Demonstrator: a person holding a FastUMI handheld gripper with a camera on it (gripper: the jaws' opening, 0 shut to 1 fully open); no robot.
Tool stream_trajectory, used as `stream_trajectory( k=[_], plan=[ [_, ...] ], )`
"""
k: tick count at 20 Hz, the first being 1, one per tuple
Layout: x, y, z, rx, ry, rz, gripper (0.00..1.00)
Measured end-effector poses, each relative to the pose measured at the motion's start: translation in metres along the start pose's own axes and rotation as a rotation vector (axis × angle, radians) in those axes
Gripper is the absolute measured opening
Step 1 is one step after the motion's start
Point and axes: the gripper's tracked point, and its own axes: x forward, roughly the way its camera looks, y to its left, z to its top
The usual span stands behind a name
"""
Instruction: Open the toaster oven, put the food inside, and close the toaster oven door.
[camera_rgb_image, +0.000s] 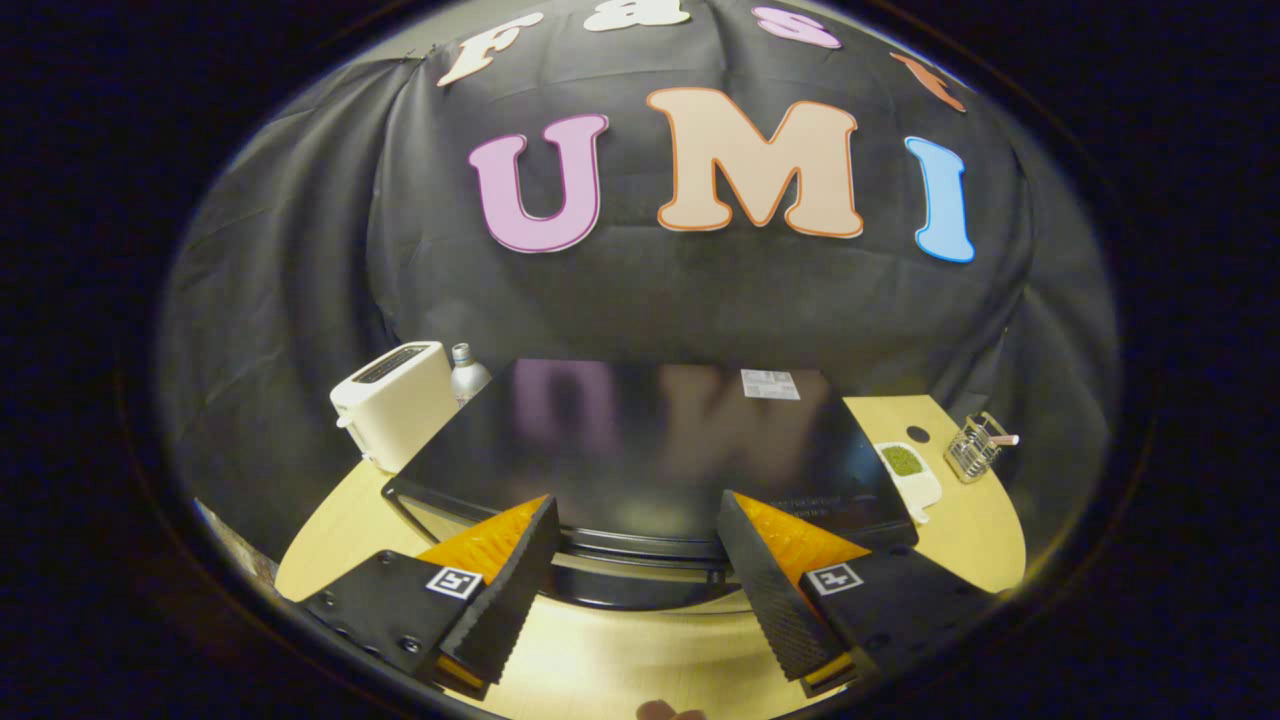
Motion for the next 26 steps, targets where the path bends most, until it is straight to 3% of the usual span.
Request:
stream_trajectory(
  k=[14, 26],
  plan=[
    [-0.030, 0.007, -0.035, 0.000, 0.056, 0.045, 1.00],
    [-0.044, 0.011, -0.113, -0.080, 0.233, 0.111, 1.00]
  ],
)
